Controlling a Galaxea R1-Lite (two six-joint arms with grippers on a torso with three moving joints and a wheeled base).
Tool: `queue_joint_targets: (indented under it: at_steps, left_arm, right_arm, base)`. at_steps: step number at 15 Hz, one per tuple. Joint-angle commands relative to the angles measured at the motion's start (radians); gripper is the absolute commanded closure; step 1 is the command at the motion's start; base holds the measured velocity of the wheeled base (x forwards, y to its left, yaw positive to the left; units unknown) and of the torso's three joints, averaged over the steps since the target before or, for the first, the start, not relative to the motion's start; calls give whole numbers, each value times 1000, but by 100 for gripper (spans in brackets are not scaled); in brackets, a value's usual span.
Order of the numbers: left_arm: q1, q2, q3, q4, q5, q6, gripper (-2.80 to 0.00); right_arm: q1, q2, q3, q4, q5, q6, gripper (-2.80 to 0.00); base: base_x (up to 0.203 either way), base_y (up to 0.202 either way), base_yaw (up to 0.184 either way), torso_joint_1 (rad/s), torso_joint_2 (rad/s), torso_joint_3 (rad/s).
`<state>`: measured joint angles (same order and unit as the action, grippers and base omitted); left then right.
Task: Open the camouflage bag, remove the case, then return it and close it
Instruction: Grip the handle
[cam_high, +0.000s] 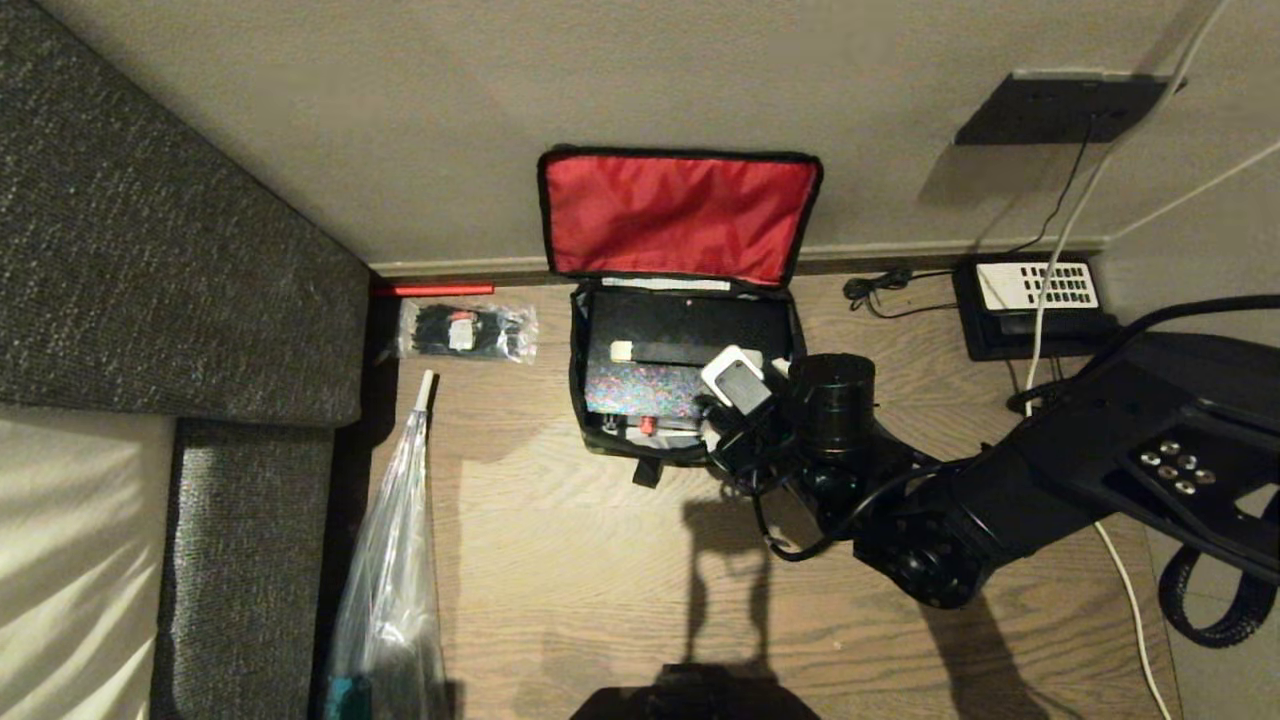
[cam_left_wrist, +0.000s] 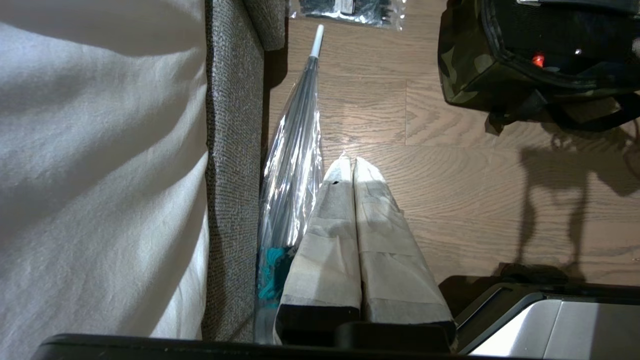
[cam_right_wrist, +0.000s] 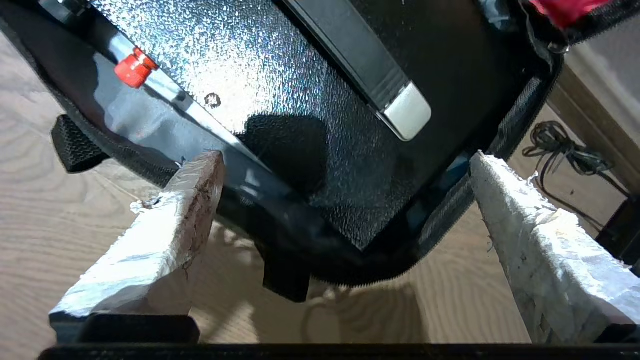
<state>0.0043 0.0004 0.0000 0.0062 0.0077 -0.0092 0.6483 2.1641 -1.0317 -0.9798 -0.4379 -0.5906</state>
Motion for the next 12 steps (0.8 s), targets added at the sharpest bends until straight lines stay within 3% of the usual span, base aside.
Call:
queue_joint_targets:
  at_steps: [1, 7, 12]
  left_arm:
    - [0, -2, 3, 2, 0, 1, 0]
    - [0, -2, 3, 0, 0, 3, 0]
    - [0, -2, 3, 0, 0, 3, 0]
  right_arm:
    - [1, 5, -13, -7, -2, -12, -280]
    - [-1, 8, -30, -16, -2, -27, -280]
    - [-1, 10, -36, -15, -4, -50, -280]
  base:
    - [0, 0, 0, 15, 2, -30]
    - [0, 0, 0, 0, 0, 0]
    - [57, 0, 0, 1, 2, -1]
